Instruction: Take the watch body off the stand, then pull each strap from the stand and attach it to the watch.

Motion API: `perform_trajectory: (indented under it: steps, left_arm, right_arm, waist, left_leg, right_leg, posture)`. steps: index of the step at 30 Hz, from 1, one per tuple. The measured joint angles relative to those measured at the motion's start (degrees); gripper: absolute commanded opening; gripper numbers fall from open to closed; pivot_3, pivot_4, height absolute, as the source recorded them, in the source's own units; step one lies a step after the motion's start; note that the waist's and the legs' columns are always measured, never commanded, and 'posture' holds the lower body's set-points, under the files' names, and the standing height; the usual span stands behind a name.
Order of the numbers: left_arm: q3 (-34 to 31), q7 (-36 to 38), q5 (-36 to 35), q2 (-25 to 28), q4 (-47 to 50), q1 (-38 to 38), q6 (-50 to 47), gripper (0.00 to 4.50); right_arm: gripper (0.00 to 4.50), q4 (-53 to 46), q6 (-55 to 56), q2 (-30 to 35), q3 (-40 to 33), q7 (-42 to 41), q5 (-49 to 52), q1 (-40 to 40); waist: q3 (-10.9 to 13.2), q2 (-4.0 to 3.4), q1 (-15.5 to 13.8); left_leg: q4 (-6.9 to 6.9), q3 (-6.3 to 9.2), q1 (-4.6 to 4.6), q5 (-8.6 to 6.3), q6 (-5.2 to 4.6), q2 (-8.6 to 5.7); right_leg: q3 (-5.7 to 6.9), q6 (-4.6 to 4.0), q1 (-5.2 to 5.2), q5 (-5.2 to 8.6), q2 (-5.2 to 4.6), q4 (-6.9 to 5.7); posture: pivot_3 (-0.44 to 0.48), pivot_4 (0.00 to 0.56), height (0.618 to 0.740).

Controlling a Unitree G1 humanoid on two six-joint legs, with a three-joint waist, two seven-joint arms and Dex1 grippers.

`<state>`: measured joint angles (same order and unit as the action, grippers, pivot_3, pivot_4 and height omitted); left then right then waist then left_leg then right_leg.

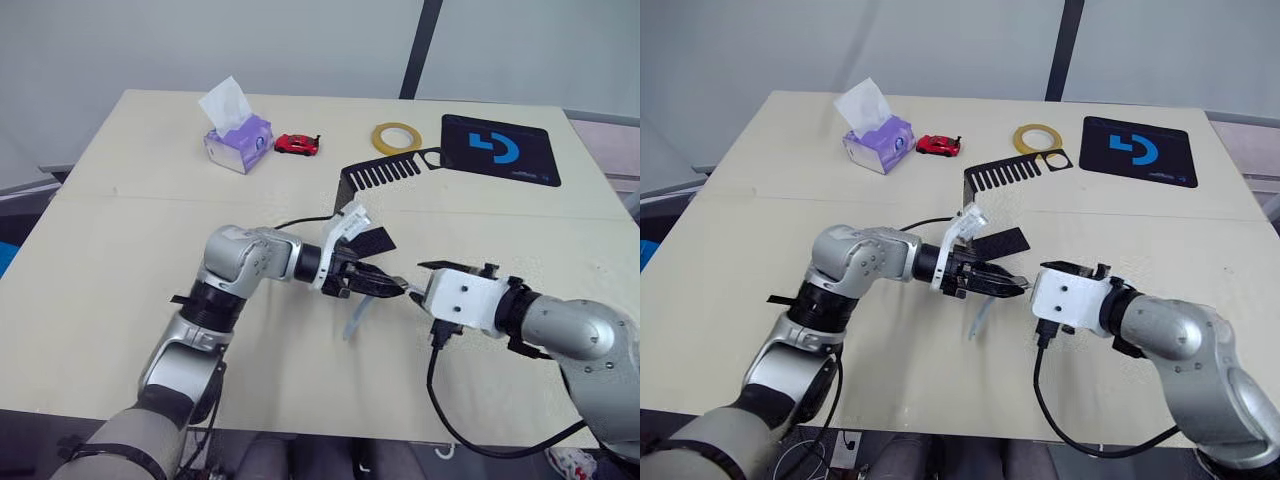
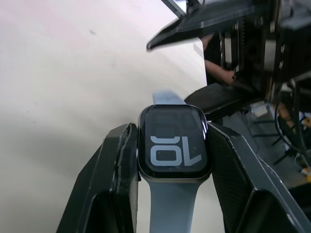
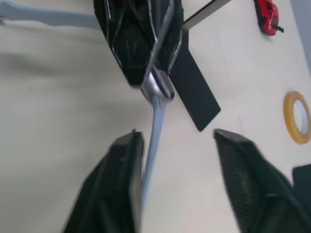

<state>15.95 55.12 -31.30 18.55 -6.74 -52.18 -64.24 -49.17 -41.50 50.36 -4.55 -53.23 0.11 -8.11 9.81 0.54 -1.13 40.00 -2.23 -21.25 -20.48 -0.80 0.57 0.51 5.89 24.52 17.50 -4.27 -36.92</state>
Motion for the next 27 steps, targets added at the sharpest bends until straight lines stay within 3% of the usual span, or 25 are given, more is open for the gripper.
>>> perform_trajectory:
  steps: [1, 5, 12, 19, 27]
  left_arm:
    - [0.9, 2.4, 0.5, 2.0, 0.6, 0.1, 3.0, 1.7]
    - [2.7, 10.8, 3.2, 6.5, 1.9, 1.8, 15.2, 1.7]
    - [5.0, 26.1, 10.4, 11.3, 1.7, 8.4, 45.7, 1.7]
    - [4.9, 27.0, 12.5, 11.3, 1.5, 9.2, 52.4, 1.7]
    - [5.4, 21.3, 18.1, 12.5, 4.5, 12.4, 49.3, 1.7]
  right_arm:
    - [4.41, -0.2, -1.4, -0.9, -4.1, -2.4, 4.7, 0.5]
    - [4.41, -0.4, -7.3, -3.9, -16.1, -8.3, 20.8, 1.1]
    - [4.41, -0.1, -15.8, -3.3, -27.1, -10.3, 40.9, 2.4]
    - [4.41, -0.4, -16.1, -1.4, -28.2, -8.3, 46.0, 5.0]
    - [4.41, -1.3, -13.5, 0.1, -27.4, -3.5, 46.6, 8.8]
  waist:
    - [0.0, 0.0, 0.0]
    - [0.0, -0.01, 0.0]
    - [0.0, -0.02, -0.1]
    - [0.0, -0.01, -0.2]
    - [0.0, -0.01, -0.2]
  left_leg:
    - [0.0, 0.0, 0.0, 0.0, 0.0, 0.02]
    - [0.0, 0.01, 0.02, -0.01, 0.02, 0.04]
    - [-0.01, 0.01, 0.01, -0.02, 0.0, 0.04]
    - [0.02, 0.0, -0.01, -0.1, -0.14, -0.02]
    - [0.02, 0.0, 0.01, -0.11, -0.16, 0.01]
  right_leg:
    - [0.01, 0.0, -0.01, 0.0, 0.0, 0.01]
    - [0.03, 0.0, -0.03, 0.0, -0.02, 0.01]
    - [-0.11, 0.0, -0.04, 0.0, -0.17, 0.05]
    - [-0.21, 0.03, -0.06, -0.02, -0.12, 0.05]
    - [-0.39, 0.03, -0.06, -0.02, -0.07, 0.03]
  posture:
    - [0.0, 0.15, 0.738]
    - [0.0, 0.15, 0.738]
    - [0.0, 0.15, 0.738]
    - [0.0, 0.15, 0.738]
    - [0.0, 0.15, 0.738]
